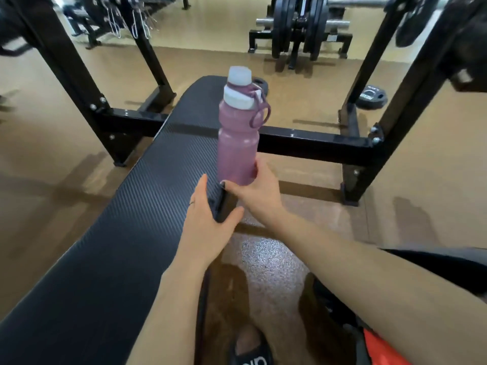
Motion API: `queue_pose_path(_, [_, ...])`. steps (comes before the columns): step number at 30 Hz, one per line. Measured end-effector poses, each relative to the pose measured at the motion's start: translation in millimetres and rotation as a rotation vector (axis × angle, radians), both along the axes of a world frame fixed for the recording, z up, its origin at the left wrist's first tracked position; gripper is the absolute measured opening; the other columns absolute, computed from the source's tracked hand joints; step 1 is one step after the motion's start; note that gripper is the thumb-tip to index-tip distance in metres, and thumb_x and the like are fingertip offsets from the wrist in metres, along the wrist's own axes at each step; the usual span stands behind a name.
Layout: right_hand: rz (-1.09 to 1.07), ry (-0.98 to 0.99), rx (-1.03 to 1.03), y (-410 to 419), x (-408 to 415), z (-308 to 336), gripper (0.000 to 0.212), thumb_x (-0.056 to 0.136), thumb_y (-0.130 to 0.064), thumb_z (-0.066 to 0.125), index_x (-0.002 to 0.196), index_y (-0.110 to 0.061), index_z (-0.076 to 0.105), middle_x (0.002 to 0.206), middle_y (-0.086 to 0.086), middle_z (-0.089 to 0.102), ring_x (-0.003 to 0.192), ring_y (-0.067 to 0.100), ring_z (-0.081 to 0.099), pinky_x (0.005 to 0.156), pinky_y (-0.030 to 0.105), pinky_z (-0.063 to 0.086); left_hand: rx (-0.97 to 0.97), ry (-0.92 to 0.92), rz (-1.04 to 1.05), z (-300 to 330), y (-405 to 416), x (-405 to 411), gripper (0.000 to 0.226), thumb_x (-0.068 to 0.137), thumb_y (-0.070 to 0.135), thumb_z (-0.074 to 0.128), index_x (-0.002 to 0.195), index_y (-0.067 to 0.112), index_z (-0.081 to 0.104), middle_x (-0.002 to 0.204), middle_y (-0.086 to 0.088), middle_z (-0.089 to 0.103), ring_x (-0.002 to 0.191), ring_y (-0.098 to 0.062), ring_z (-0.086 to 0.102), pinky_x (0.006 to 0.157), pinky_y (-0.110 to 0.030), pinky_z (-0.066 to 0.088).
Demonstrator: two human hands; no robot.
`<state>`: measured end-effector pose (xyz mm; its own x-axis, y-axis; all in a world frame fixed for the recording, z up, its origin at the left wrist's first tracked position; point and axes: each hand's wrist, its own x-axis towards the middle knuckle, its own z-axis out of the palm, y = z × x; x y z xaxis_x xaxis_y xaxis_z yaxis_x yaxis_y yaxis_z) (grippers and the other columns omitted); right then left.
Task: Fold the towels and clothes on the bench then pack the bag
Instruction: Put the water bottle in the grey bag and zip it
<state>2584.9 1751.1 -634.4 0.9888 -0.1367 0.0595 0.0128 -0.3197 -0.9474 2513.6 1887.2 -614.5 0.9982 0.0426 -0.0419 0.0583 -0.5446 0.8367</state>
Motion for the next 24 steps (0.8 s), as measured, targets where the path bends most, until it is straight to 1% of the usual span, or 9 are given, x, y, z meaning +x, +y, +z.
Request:
queue_pose_path(3, [0.023,0.026,0.095,-25.3,-73.3,18.1,0.059,0.067,-0.028,0.092,0.112,-0.031,0.054,0.102,-0.017,0.069,0.089,-0.013,0.062,0.071,0.008,0.048,-0.184,-0.009,-0.097,27.5,-19.1,-23.7,0.109,0.075,0.051,0.078,0.16,0.027,0.013,0.156,0.013,0.035,0.136,0.005,0.038,0.102,-0.008,0.035])
queue_pose_path(4, [0.035,0.037,0.112,-34.2,-97.2,24.9,0.059,0.069,-0.026,0.091,0.115,-0.03,0.054,0.104,-0.015,0.07,0.091,-0.012,0.063,0.072,0.008,0.049,-0.212,-0.022,-0.143,36.8,-27.5,-32.3,0.108,0.073,0.052,0.079,0.159,0.028,0.019,0.148,0.018,0.043,0.129,0.009,0.045,0.095,-0.006,0.039])
queue_pose_path(6, [0.054,0.044,0.107,-52.9,-142.0,36.0,0.059,0.073,-0.024,0.089,0.121,-0.027,0.055,0.11,-0.013,0.07,0.097,-0.006,0.065,0.076,0.013,0.052,-0.201,-0.064,-0.234,51.9,-46.0,-49.0,0.094,0.072,0.044,0.087,0.149,0.031,0.035,0.132,0.023,0.057,0.117,0.008,0.057,0.09,-0.013,0.048])
queue_pose_path(8, [0.04,0.027,0.058,-72.8,-183.7,49.5,0.06,0.073,-0.026,0.088,0.123,-0.027,0.055,0.112,-0.014,0.068,0.099,-0.004,0.064,0.079,0.017,0.052,-0.176,-0.088,-0.318,65.7,-68.4,-69.5,0.082,0.069,0.035,0.092,0.137,0.034,0.046,0.12,0.022,0.064,0.108,0.008,0.062,0.085,-0.013,0.051])
queue_pose_path(12, [0.072,0.037,-0.002,-128.9,-258.9,72.3,0.067,0.073,-0.019,0.087,0.127,-0.032,0.051,0.113,-0.021,0.066,0.099,-0.012,0.061,0.078,0.011,0.048,-0.122,-0.098,-0.516,83.1,-115.6,-116.1,0.079,0.064,0.041,0.093,0.127,0.05,0.046,0.117,0.027,0.064,0.108,0.009,0.061,0.085,-0.016,0.053])
queue_pose_path(14, [0.156,0.128,-0.074,-162.7,-294.4,75.4,0.073,0.072,-0.017,0.085,0.133,-0.032,0.049,0.119,-0.017,0.066,0.108,-0.005,0.062,0.087,0.019,0.051,-0.109,-0.091,-0.605,84.7,-134.6,-139.5,0.082,0.064,0.039,0.093,0.132,0.041,0.048,0.118,0.026,0.065,0.11,0.006,0.062,0.086,-0.018,0.053])
queue_pose_path(17, [0.19,0.225,-0.184,-216.8,-345.0,74.8,0.077,0.07,-0.015,0.084,0.136,-0.031,0.048,0.118,-0.011,0.063,0.106,0.005,0.062,0.093,0.027,0.054,-0.172,-0.047,-0.693,87.0,-162.2,-172.8,0.081,0.063,0.033,0.093,0.132,0.036,0.05,0.118,0.031,0.064,0.112,0.007,0.062,0.083,-0.011,0.052])
queue_pose_path(21, [0.165,0.192,-0.125,-270.0,-397.0,88.2,0.098,0.063,-0.015,0.085,0.148,-0.028,0.037,0.133,-0.008,0.056,0.115,0.003,0.059,0.095,0.021,0.05,-0.239,0.026,-0.782,78.5,-206.0,-212.5,0.081,0.064,0.034,0.093,0.135,0.019,0.055,0.124,0.007,0.071,0.115,-0.01,0.067,0.093,-0.033,0.057])
queue_pose_path(24, [0.17,0.181,-0.095,-306.7,-414.5,89.3,0.089,0.066,0.004,0.081,0.142,-0.024,0.043,0.129,-0.009,0.061,0.118,0.006,0.06,0.098,0.028,0.051,-0.223,0.0,-0.838,74.1,-249.6,-244.4,0.08,0.065,0.038,0.09,0.136,0.021,0.056,0.124,0.009,0.07,0.117,-0.009,0.065,0.097,-0.035,0.056])
